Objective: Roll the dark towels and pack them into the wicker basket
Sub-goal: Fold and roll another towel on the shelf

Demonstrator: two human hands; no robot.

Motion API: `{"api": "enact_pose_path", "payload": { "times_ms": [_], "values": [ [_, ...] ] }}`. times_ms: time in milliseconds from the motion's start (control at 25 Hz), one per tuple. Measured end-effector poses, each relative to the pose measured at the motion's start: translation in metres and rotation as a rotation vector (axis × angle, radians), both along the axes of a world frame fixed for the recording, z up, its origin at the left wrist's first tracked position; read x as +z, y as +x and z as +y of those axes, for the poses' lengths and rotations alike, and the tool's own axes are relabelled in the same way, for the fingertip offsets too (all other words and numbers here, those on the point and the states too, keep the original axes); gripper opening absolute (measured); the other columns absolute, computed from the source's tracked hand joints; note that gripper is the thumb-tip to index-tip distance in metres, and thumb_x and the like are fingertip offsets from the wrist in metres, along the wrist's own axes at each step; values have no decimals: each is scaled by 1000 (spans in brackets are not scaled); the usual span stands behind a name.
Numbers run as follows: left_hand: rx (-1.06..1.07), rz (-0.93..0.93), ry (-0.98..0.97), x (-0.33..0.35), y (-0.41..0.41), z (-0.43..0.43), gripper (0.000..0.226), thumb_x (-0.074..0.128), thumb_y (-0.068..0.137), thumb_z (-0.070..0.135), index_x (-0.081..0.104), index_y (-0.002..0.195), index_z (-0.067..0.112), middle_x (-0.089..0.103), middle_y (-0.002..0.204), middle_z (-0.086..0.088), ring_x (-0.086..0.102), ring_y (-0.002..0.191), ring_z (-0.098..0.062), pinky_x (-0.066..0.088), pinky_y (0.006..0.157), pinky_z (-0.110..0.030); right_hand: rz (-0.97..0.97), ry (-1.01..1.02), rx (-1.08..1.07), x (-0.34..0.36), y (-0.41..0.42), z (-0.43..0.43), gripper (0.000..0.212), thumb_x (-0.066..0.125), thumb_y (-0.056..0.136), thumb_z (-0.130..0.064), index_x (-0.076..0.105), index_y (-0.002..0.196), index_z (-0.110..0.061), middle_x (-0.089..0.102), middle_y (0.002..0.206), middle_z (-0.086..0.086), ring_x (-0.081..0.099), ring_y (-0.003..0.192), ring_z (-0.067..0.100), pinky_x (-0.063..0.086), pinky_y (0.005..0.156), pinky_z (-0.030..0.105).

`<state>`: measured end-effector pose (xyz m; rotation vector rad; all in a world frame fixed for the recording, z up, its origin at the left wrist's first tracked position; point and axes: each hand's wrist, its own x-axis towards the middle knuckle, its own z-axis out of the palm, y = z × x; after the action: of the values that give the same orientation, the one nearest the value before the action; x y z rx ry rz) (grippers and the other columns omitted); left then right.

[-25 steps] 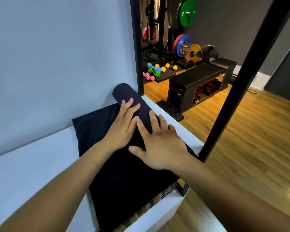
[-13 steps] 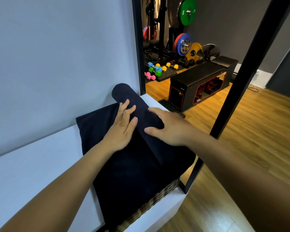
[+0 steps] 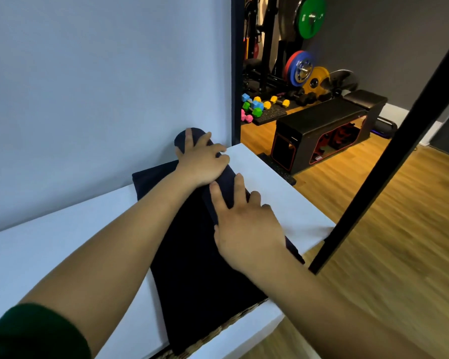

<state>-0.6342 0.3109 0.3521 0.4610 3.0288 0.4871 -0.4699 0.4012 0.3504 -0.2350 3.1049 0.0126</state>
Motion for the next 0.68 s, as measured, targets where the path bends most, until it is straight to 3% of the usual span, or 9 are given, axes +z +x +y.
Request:
{"api": "enact_pose_path", "payload": {
  "times_ms": [120, 200, 280, 360, 440, 560, 680],
  "values": [
    [-145, 91, -170, -8, 0, -17, 47, 21, 101, 40, 42, 143, 45, 9, 165, 4, -18, 150, -28, -11, 115, -65, -74, 111, -19, 4, 2, -19, 75, 36, 103, -33, -15, 155, -19, -19, 157, 31, 11, 139, 59, 26, 110, 60],
    [-207, 166, -32, -21, 2, -41, 50, 19, 100, 38, 41, 145, 43, 13, 165, 5, -15, 151, -25, -5, 117, -64, -96, 190, 3, 5, 7, -35, 76, 37, 103, -34, -15, 155, -16, -23, 155, 33, 5, 140, 60, 21, 111, 62],
    [-211, 191, 191, -36, 8, -61, 53, 17, 98, 40, 41, 145, 41, 14, 164, 5, -14, 151, -22, -1, 120, -59, -108, 147, 36, 12, 8, -37, 76, 42, 101, -38, -5, 157, -18, -20, 157, 30, 6, 140, 58, 19, 112, 60],
    [-175, 174, 401, -47, 19, -71, 50, 20, 100, 42, 39, 145, 42, 12, 164, 8, -14, 151, -16, -1, 122, -47, -102, -62, 66, 27, 1, -23, 72, 50, 95, -47, 15, 155, -28, 3, 162, 20, 20, 140, 48, 28, 110, 52],
    [-107, 115, 557, -54, 27, -75, 49, 23, 101, 44, 32, 149, 42, 4, 164, 13, -16, 150, -10, -2, 121, -38, -172, -301, 21, 37, -8, -2, 83, 59, 86, -56, 13, 153, -40, 25, 157, 7, 34, 137, 33, 39, 106, 44],
    [-8, 47, 647, -52, 35, -73, 55, 23, 103, 48, 11, 156, 37, -8, 164, 15, -15, 149, -4, -1, 123, -39, -359, -599, -64, 21, -12, 11, 97, 66, 84, -56, -2, 153, -49, 29, 157, 1, 39, 136, 22, 37, 104, 30],
    [26, 31, 582, -53, 42, -69, 56, 18, 105, 50, 0, 156, 37, -14, 163, 15, -2, 150, -4, 6, 124, -40, -413, -915, -186, 11, -17, 20, 91, 69, 87, -42, 8, 155, -44, 34, 154, -8, 49, 112, 6, 37, 82, 17]
  ]
}}
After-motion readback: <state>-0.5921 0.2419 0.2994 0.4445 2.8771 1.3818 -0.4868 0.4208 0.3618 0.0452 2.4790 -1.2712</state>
